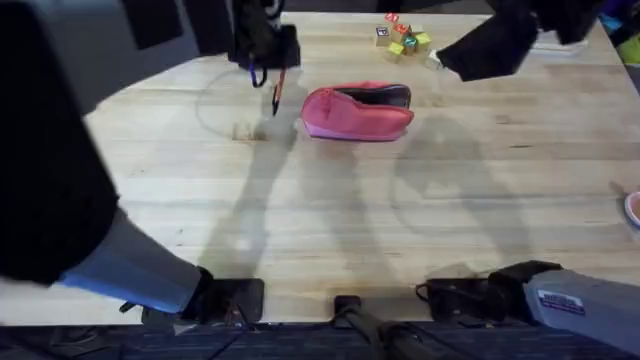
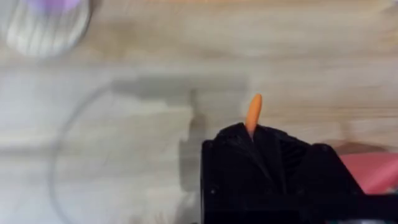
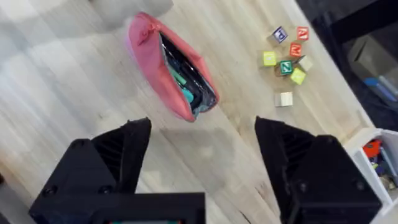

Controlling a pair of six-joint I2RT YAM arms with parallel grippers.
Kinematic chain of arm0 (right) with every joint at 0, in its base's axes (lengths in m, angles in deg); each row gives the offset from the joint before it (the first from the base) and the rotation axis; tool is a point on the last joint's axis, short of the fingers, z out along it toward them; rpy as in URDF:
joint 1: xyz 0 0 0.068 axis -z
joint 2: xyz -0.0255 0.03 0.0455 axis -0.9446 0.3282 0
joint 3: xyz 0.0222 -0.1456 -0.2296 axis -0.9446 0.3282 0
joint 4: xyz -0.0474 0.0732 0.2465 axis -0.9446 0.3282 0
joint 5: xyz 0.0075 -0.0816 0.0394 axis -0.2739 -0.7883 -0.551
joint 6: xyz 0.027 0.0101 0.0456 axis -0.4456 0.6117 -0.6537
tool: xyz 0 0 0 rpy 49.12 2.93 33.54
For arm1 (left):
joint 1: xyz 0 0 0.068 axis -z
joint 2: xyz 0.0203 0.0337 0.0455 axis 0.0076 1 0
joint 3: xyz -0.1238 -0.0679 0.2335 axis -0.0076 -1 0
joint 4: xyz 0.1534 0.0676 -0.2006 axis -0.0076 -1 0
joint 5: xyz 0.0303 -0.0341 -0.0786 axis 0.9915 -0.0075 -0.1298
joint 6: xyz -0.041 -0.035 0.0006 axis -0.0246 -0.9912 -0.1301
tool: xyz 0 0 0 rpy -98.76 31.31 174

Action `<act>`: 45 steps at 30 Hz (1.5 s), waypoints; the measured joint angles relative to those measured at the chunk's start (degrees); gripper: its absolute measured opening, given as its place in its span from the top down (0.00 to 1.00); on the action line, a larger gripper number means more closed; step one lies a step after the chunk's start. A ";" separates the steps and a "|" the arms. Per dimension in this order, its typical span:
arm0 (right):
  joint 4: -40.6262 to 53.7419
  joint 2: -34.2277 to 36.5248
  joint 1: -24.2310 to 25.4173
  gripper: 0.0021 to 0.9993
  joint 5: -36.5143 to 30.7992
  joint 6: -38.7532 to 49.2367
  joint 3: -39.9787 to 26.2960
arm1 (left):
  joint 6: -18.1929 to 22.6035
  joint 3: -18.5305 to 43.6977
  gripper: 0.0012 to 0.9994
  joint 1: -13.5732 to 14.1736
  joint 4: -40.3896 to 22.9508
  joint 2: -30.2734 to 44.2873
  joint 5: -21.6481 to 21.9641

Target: Unzip the bag, pick up the pens from the table one at a time and place them inside, then zip the bag closed.

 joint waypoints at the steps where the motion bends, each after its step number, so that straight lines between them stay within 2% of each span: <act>1: 0.49 -0.76 0.00 0.00 0.00 0.02 -0.01 | 1.81 0.15 0.96 0.14 1.21 -1.19 -1.44; 5: 2.46 -2.60 0.00 0.00 -0.21 0.02 -0.01 | 8.67 0.26 0.96 1.87 5.30 -5.08 -6.78; 8: 2.67 -3.55 0.00 0.00 -1.27 0.02 -0.01 | 13.71 0.30 0.96 4.40 9.07 -7.37 -11.58; 13: 2.96 -5.18 0.00 0.00 -1.86 -0.63 -0.01 | 18.76 0.32 0.96 8.18 13.42 -9.40 -19.62; 20: 7.45 -8.38 0.00 0.00 -1.97 -7.60 -0.01 | 22.47 0.32 0.96 10.29 13.34 -9.70 -30.25; 25: 10.32 -11.30 0.00 0.00 -1.95 -12.88 -0.01 | 29.65 0.32 0.96 10.67 10.41 -9.70 -37.21; 31: 10.34 -15.30 0.00 0.00 -1.95 -15.71 -0.01 | 37.61 0.32 0.96 11.21 8.89 -8.40 -42.80; 37: 10.48 -18.41 0.00 0.00 -1.95 -17.86 -0.01 | 43.41 0.32 0.96 11.31 10.00 -4.13 -47.69; 45: 10.47 -18.82 0.00 0.00 -1.95 -18.45 -0.01 | 49.37 0.32 0.96 11.31 11.58 -0.93 -50.08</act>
